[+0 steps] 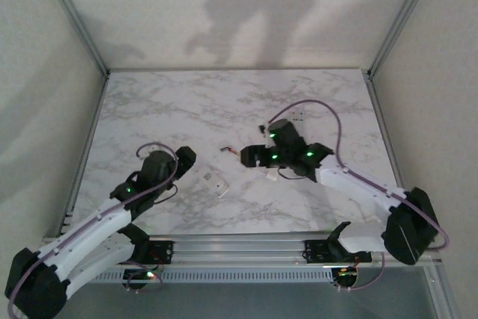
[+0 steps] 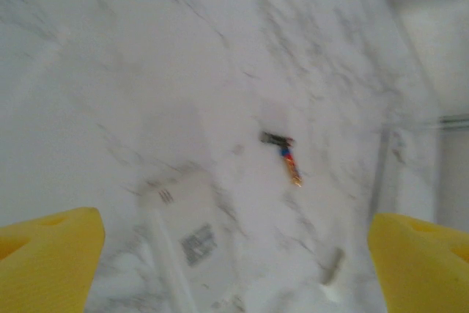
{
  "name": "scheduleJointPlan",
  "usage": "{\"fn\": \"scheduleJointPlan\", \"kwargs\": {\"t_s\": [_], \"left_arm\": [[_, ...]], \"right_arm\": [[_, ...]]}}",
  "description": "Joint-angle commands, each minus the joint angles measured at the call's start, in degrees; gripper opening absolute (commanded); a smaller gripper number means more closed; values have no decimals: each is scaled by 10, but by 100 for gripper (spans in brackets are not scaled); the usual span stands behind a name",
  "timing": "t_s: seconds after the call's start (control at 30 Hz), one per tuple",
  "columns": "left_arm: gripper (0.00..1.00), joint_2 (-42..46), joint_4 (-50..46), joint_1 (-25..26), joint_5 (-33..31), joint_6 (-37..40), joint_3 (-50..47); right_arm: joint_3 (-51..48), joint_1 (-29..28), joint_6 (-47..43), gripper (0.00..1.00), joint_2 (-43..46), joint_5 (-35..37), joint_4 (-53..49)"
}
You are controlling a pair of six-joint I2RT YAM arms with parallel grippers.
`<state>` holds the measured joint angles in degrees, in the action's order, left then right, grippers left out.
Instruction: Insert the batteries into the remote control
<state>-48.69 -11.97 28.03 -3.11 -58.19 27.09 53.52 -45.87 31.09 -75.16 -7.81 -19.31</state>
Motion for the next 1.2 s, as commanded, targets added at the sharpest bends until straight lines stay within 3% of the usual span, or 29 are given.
{"fn": "scheduleJointPlan", "kwargs": {"t_s": [0.0,0.2,0.4,0.7,1.17], "left_arm": [[92,-70,-96,-57,50,138,61],[95,-96,-92,-95,95,180,97],[99,-89,-87,-101,101,188,101],[100,-89,-70,-102,119,183,91],[99,-99,-57,-102,127,178,82]], "right_arm": [[37,-99,-38,81,-62,59,-6],[151,-192,-166,83,-235,96,-92],[195,-222,-192,83,-321,224,-128],[202,-222,-226,80,-358,259,-134],[181,-183,-230,79,-342,272,-128]]}}
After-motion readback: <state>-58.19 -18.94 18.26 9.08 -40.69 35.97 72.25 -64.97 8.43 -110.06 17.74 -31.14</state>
